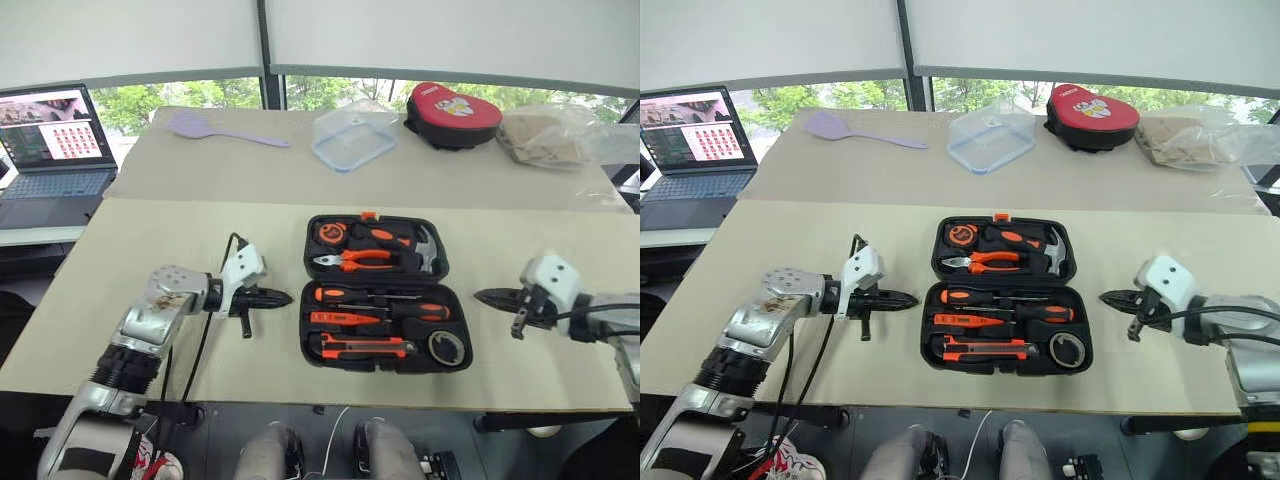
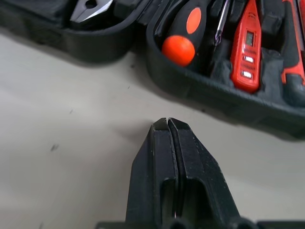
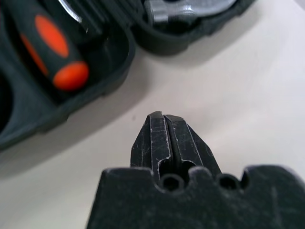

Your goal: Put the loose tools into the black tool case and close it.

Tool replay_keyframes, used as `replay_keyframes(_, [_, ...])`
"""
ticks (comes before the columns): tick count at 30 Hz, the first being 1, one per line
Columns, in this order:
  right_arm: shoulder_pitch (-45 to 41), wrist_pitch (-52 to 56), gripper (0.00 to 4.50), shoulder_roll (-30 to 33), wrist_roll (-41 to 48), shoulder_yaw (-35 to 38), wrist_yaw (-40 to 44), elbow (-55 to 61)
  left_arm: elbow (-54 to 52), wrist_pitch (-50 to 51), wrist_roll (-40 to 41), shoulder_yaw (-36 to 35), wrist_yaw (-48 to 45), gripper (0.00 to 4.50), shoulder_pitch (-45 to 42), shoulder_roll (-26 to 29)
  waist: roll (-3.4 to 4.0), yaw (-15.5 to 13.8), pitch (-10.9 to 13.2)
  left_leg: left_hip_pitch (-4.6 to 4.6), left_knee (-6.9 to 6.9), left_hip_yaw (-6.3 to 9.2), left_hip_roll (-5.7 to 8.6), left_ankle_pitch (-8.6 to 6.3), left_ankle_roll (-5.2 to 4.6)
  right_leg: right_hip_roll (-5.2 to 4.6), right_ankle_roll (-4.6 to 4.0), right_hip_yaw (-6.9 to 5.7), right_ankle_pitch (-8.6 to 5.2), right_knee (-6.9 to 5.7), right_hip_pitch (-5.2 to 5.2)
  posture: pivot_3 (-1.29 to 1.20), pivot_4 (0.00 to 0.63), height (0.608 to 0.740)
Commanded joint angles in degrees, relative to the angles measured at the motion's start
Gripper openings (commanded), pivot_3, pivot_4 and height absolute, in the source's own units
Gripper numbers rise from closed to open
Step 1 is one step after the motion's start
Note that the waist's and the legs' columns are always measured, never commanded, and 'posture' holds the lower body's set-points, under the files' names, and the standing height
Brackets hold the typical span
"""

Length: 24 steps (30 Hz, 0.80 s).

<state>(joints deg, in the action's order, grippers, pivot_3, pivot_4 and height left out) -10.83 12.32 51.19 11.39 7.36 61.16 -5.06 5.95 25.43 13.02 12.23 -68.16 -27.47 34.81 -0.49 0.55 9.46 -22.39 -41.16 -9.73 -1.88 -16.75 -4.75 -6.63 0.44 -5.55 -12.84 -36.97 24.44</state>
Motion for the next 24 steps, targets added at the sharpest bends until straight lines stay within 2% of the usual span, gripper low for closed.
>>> replay_keyframes(1, [-1.47,2.15,0.0,-0.1,1.18,-1.07,0.24,4.64,-3.68,0.81,1.01,1.09,-1.21,0.07,0.14,-0.08,0.0,-0.01,0.0,-0.02,0.0,0.0,0.0,0.0,0.0,0.01,0.01,-0.01,-0.01,0.02,0.0,0.0,0.15,0.731])
replay_keyframes(6, [3.83,6.4,0.0,2.21,6.32,-0.66,4.77,14.8,-8.43,2.02,2.46,2.14,-3.09,0.07,3.3,1.07,0.0,0.0,0.0,-0.02,0.03,0.02,-0.01,-0.01,0.01,-0.01,0.02,0.01,-0.02,0.04,0.02,0.0,0.15,0.731])
replay_keyframes(9, [7.82,7.08,0.0,2.31,6.62,0.74,3.76,17.42,-12.98,2.12,2.42,2.94,-3.71,0.07,6.61,2.92,0.0,-0.05,0.0,0.0,0.13,0.05,-0.04,0.0,0.03,-0.02,-0.01,-0.01,-0.03,0.11,-0.01,0.0,0.15,0.731])
replay_keyframes(18, [14.31,4.23,0.0,2.63,3.23,5.4,0.01,13.36,-18.17,1.2,1.68,1.49,-3.19,0.07,14.66,8.4,0.01,-0.06,-0.01,0.1,0.21,0.07,-0.03,-0.01,0.05,-0.11,-0.01,0.05,-0.03,0.18,-0.07,0.0,0.15,0.731])
replay_keyframes(24, [12.96,3.05,0.0,4.14,0.58,8.12,-3.66,8.98,-12.8,0.78,0.76,-2.73,0.97,0.07,13.66,10.21,0.03,-0.05,-0.02,0.14,0.23,0.07,-0.04,-0.01,0.05,-0.13,-0.03,0.04,-0.05,0.18,-0.08,0.0,0.15,0.731])
